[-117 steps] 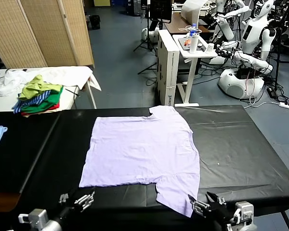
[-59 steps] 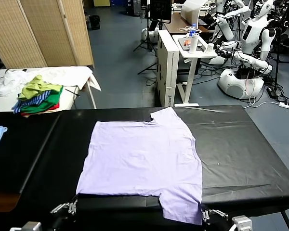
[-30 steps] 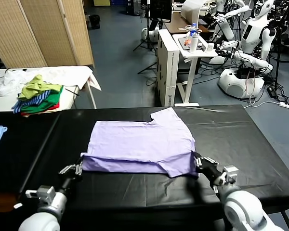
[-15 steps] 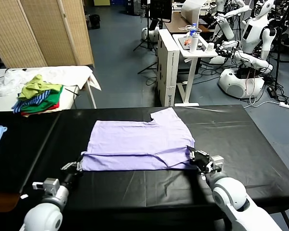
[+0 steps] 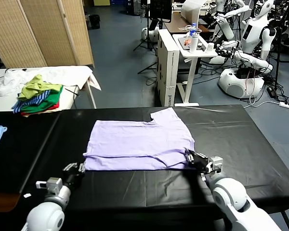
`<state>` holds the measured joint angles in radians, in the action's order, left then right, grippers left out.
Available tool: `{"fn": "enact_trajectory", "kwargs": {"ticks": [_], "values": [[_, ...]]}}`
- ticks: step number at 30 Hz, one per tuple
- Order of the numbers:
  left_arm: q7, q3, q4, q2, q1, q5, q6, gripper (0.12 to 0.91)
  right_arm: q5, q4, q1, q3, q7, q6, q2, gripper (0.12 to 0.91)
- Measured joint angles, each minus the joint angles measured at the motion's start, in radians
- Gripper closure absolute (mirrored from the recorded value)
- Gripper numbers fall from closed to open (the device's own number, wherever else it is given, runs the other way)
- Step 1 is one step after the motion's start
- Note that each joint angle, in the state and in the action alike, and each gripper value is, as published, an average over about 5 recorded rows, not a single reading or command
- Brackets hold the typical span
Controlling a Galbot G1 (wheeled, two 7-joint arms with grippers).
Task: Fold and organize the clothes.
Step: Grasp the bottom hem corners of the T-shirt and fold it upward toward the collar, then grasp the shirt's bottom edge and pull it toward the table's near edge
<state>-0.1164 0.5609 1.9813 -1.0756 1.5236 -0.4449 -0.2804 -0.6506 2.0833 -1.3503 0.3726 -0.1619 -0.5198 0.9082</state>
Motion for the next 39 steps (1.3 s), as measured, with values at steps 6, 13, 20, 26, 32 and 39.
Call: {"fn": "enact_trajectory", "kwargs": {"ticks": [6, 13, 20, 26, 32, 39], "values": [[0.007, 0.020, 0.043, -0.012, 0.070, -0.019, -0.003, 0.135, 0.013, 0.013, -0.042, 0.010, 0.008, 0.005, -0.003, 0.149], [0.007, 0.023, 0.042, -0.014, 0.079, -0.034, -0.003, 0.124, 0.019, -0.001, -0.047, 0.001, 0.011, 0.007, -0.001, 0.354], [0.008, 0.024, 0.031, -0.012, 0.082, -0.036, 0.001, 0.137, 0.022, -0.003, -0.063, 0.007, 0.013, 0.012, 0.002, 0.734], [0.017, 0.023, 0.025, -0.008, 0.079, -0.035, 0.010, 0.370, 0.022, 0.000, -0.065, 0.010, 0.014, 0.012, 0.000, 0.880], [0.025, 0.021, 0.028, -0.002, 0.073, -0.036, 0.016, 0.735, 0.017, 0.008, -0.075, 0.012, 0.010, 0.008, -0.006, 0.885], [0.022, 0.023, 0.045, -0.005, 0.091, -0.032, 0.020, 0.885, -0.030, 0.041, -0.104, 0.036, -0.015, -0.046, -0.035, 0.885]]}}
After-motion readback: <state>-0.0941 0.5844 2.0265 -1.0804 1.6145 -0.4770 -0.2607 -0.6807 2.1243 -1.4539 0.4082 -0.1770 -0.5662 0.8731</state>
